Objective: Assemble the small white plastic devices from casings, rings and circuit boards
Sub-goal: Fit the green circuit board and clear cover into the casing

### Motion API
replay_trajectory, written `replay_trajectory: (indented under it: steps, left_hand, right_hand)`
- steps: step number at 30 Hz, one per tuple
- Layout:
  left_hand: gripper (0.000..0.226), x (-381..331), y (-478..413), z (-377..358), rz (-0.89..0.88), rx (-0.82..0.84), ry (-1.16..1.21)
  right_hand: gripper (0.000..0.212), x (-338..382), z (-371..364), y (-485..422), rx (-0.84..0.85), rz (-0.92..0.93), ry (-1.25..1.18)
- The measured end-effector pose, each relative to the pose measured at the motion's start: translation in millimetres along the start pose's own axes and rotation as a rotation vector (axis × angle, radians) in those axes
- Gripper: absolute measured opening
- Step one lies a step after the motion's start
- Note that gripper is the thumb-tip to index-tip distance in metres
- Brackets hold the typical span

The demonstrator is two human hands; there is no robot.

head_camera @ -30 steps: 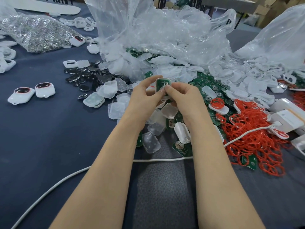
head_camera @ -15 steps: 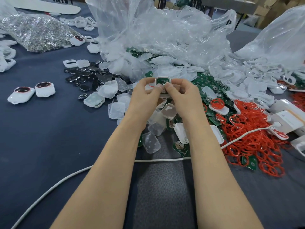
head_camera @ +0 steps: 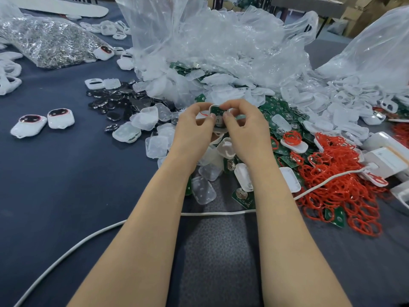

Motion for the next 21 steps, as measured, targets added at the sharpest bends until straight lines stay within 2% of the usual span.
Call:
replay_trajectory:
  steps: [11,21]
  left_hand:
    - [0.028,-1.1,-0.2,-1.5,0.068,0.032,0.064]
    - [0.020,-0.5,0.5,-0.7,0.050,0.020,0.081]
  right_hand:
    - [0.020,0.4,0.3,0.4,-0.008,-0.001,0.049]
    - [0.018,0.9,-2.9,-0.7,0.039,-0.041,-0.018]
Point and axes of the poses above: each hand's wrist, its own y-axis away from the middle knuckle, its own z-axis out of the back of the hand, x = y × z, the point moved 2 cm from there along -y, towards the middle knuckle
